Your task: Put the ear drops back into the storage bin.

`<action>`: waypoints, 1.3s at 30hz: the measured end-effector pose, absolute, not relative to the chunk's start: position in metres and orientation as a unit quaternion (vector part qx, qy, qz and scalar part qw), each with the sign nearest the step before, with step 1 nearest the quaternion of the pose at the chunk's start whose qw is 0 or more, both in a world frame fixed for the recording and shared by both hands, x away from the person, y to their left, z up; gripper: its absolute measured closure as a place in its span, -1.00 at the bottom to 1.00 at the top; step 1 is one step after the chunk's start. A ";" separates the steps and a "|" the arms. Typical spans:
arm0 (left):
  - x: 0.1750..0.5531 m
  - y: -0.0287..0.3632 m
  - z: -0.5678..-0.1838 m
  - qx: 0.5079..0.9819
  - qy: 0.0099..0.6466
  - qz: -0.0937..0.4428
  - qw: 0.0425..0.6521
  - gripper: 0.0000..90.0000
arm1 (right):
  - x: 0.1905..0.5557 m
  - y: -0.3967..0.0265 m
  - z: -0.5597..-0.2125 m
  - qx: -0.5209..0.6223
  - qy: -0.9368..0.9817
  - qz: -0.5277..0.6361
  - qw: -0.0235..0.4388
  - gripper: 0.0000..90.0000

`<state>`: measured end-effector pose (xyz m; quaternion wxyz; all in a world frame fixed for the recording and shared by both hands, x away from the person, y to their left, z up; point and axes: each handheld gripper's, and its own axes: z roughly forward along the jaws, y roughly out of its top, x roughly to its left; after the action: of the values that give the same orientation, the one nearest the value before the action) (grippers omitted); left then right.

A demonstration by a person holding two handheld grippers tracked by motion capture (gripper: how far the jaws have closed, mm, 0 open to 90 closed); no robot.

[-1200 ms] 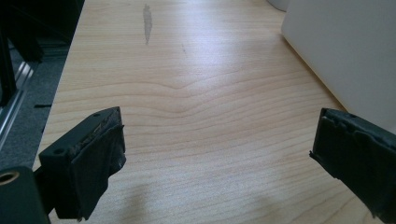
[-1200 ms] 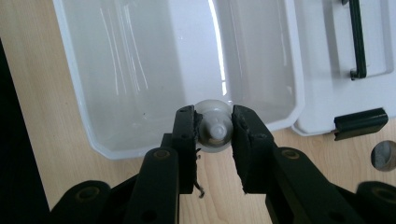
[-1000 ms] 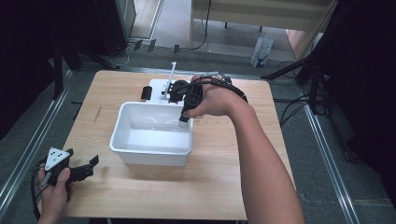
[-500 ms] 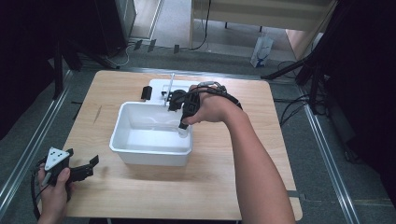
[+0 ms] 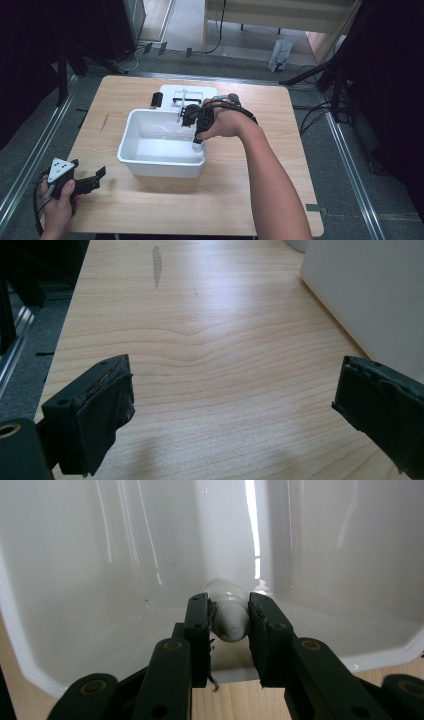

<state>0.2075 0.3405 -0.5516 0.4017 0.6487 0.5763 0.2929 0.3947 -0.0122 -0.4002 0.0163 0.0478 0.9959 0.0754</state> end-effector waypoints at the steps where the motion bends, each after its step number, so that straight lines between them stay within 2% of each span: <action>1: 0.208 0.340 -0.552 0.648 0.576 0.293 0.402 -0.93 | 0.394 -0.012 -0.403 0.049 0.996 0.071 0.019 0.60; 18: 0.207 0.341 -0.551 0.649 0.577 0.291 0.402 -0.93 | 0.391 -0.006 -0.430 0.066 0.996 0.056 0.016 0.60; 39: 0.208 0.341 -0.552 0.650 0.576 0.289 0.403 -0.93 | 0.393 -0.001 -0.436 0.082 0.996 0.031 0.026 0.59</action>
<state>0.2075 0.3409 -0.5516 0.4032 0.6497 0.5759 0.2892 0.3928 -0.0006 -0.4364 0.0259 0.0816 0.9958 0.0311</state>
